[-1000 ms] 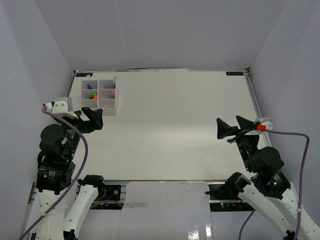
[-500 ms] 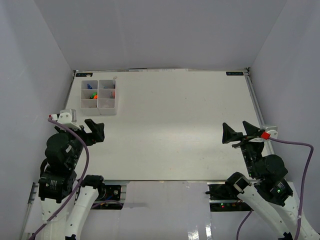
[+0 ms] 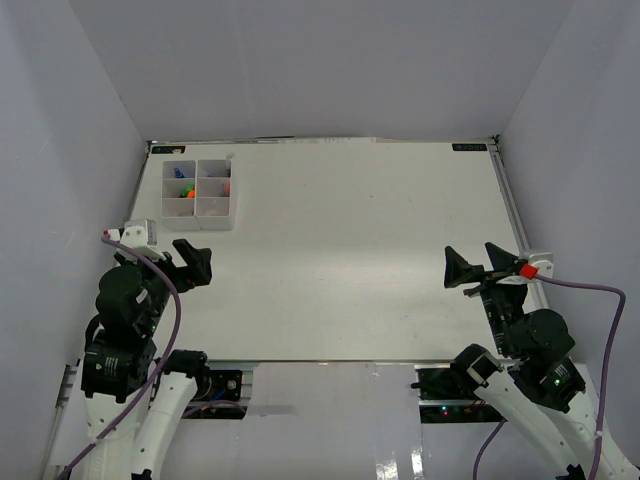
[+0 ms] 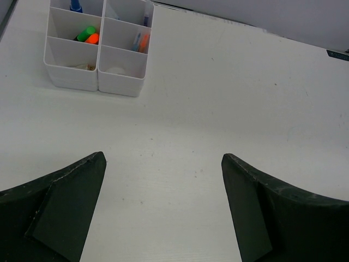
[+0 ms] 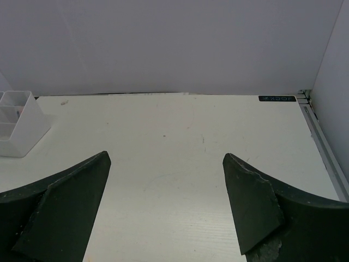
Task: Sort the stationery into containers
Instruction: Reset both arms
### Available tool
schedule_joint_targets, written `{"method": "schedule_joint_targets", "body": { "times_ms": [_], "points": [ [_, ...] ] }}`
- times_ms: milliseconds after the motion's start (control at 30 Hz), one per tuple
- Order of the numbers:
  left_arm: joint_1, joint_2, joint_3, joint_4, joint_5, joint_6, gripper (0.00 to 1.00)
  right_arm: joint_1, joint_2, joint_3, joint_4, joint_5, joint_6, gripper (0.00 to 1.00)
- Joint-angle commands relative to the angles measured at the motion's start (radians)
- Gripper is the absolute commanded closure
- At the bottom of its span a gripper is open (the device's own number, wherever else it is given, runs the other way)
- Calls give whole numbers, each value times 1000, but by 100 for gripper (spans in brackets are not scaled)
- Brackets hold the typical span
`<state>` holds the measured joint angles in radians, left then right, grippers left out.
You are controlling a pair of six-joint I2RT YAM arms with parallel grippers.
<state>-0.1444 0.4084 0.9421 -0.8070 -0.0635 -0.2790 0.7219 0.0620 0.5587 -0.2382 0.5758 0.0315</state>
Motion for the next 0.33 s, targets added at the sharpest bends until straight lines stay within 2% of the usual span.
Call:
{"method": "schedule_joint_targets", "body": {
  "times_ms": [0, 300],
  "points": [
    [-1, -8, 0, 15, -4, -12, 2, 2, 2, 6, 19, 2, -21, 10],
    [-3, -10, -3, 22, -12, -12, 2, 4, 18, 23, 19, 2, -27, 10]
  ]
}}
